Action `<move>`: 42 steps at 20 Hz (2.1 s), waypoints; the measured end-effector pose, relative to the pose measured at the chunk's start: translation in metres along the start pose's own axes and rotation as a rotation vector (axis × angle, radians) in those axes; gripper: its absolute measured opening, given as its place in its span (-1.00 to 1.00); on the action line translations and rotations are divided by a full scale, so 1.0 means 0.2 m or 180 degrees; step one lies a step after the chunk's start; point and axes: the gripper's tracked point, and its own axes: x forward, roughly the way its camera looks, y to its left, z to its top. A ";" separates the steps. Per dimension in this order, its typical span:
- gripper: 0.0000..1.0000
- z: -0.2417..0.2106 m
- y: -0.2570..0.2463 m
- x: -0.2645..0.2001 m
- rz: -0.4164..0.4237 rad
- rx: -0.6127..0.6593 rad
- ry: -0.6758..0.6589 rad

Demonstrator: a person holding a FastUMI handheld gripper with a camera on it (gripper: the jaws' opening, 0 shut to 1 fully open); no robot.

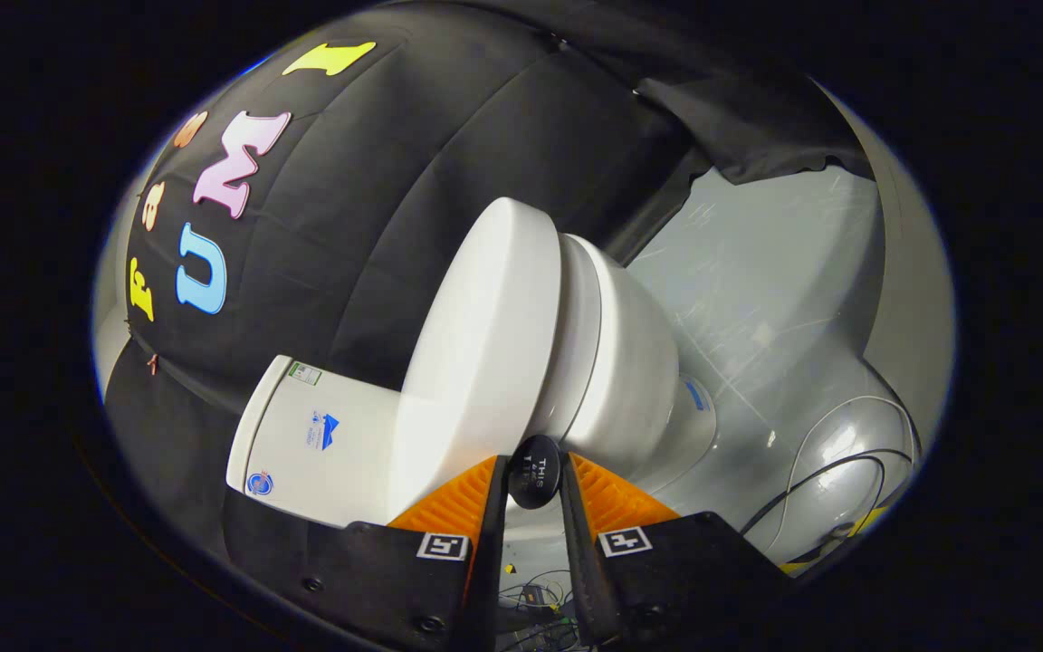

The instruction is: Open the toilet lid.

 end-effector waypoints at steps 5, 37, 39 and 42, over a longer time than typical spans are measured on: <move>-0.72 0.00 -0.01 0.01 0.0077 0.0153 0.0048; -0.90 0.08 0.35 -0.14 -0.0126 -0.0349 -0.0258; -0.90 0.08 0.43 -0.17 -0.0196 -0.0505 -0.0315; -0.90 0.08 0.58 -0.22 -0.0227 -0.0802 -0.0399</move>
